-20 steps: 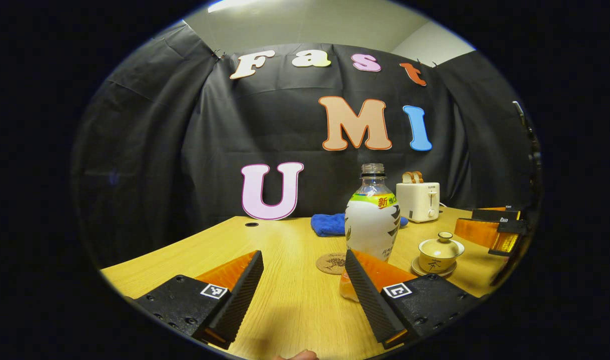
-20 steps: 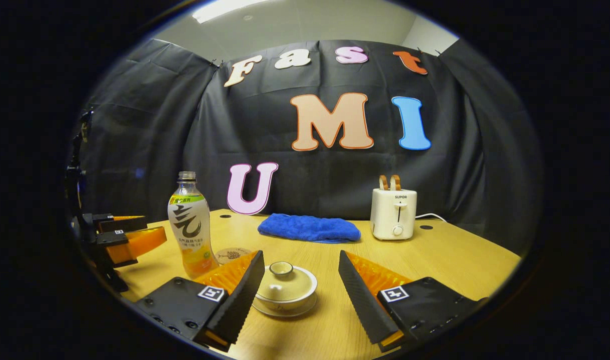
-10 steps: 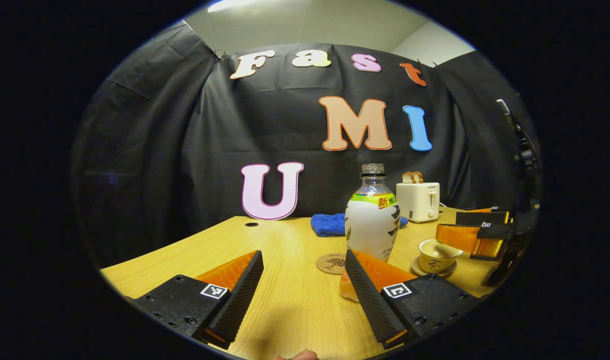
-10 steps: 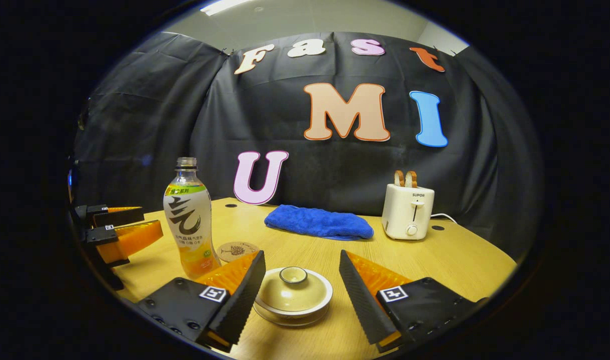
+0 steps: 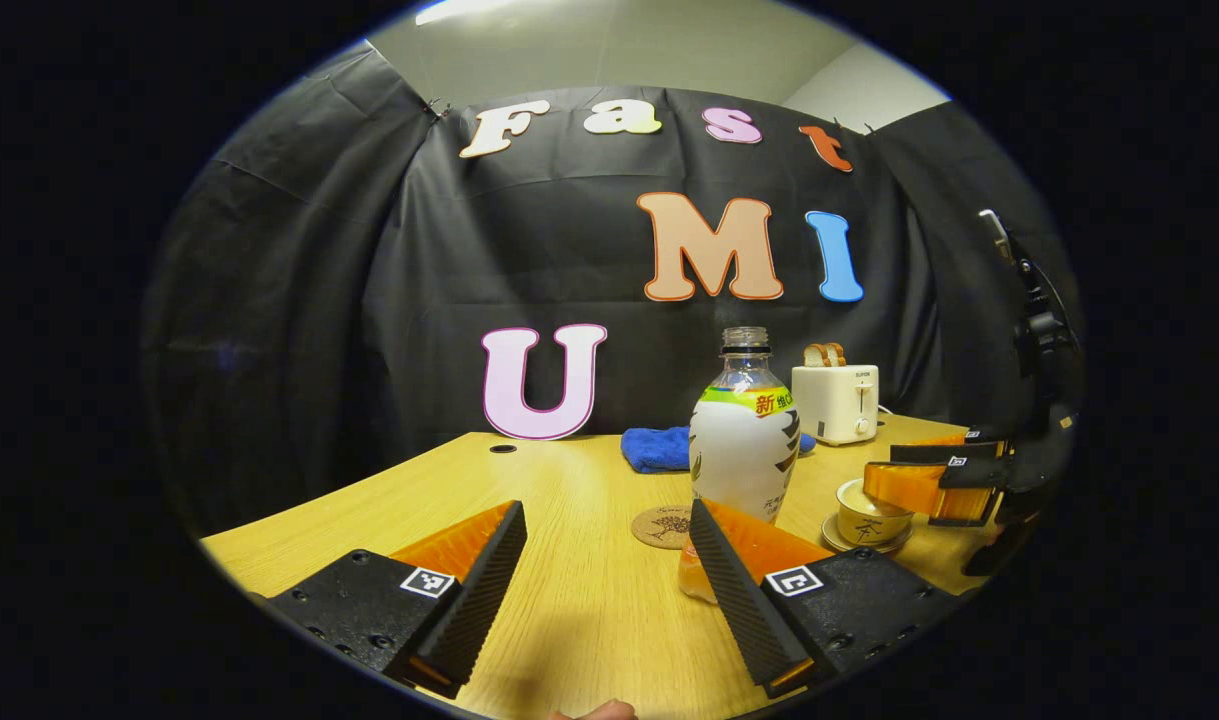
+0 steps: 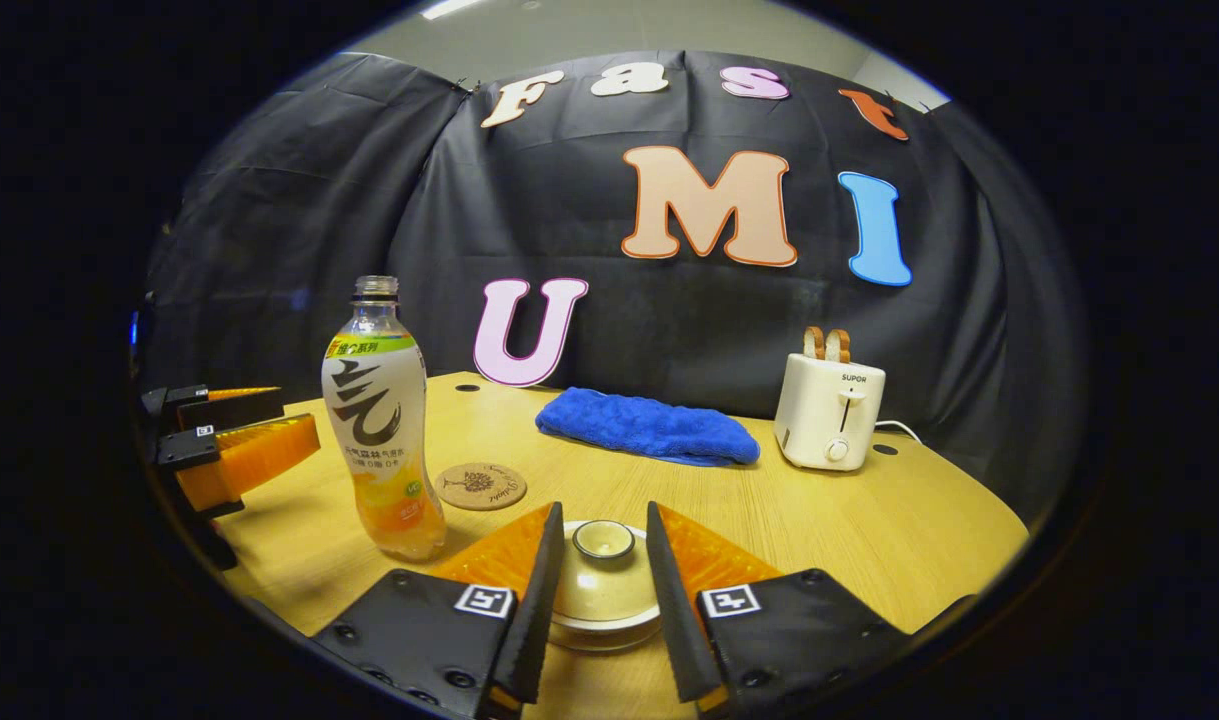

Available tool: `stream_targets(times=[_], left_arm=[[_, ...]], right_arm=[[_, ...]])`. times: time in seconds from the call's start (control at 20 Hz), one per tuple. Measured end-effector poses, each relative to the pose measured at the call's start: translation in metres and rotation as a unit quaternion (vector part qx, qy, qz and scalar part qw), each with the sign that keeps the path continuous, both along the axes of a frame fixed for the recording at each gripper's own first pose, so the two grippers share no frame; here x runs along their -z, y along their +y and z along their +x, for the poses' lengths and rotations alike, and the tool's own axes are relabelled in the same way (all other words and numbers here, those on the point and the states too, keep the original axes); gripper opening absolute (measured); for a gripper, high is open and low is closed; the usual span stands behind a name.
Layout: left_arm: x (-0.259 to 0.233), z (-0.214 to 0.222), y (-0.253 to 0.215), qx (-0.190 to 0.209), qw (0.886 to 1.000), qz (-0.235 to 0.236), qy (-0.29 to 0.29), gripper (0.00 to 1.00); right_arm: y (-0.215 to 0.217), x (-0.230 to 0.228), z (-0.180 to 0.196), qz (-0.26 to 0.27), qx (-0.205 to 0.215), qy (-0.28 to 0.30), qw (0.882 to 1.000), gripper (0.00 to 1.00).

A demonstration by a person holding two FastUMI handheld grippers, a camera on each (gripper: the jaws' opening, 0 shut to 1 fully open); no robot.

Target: Open the teacup lid with one hand, grasp the water bottle and pour water into the teacup with the other hand; after pouring, place the water bottle on the coaster and then close the teacup lid.

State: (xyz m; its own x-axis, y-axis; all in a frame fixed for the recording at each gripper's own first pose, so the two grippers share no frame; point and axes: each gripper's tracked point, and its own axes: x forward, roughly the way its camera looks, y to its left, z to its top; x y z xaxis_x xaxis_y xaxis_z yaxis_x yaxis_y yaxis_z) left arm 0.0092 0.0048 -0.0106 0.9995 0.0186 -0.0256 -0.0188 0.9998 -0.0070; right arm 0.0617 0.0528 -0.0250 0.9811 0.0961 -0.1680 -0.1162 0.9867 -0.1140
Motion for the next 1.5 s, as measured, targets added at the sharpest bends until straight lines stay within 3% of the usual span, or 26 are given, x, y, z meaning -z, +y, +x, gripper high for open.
stream_targets(times=[0.15,0.35,0.75,1.5], left_arm=[[0.001,0.0,0.0,0.0,1.0,0.0,0.0,0.96],[0.001,0.0,0.0,0.0,1.0,0.0,0.0,0.96],[0.001,0.001,-0.001,0.001,1.0,0.0,0.0,0.96],[0.002,-0.002,-0.054,0.101,0.995,0.016,0.009,0.96]], right_arm=[[0.0,0.001,0.0,-0.005,0.0,0.0,1.0,0.37],[0.001,0.003,0.0,-0.018,-0.006,0.004,1.0,0.3],[-0.002,-0.002,-0.001,0.017,-0.006,-0.007,1.0,0.28],[-0.045,-0.036,-0.02,0.073,0.023,-0.041,0.996,0.29]])
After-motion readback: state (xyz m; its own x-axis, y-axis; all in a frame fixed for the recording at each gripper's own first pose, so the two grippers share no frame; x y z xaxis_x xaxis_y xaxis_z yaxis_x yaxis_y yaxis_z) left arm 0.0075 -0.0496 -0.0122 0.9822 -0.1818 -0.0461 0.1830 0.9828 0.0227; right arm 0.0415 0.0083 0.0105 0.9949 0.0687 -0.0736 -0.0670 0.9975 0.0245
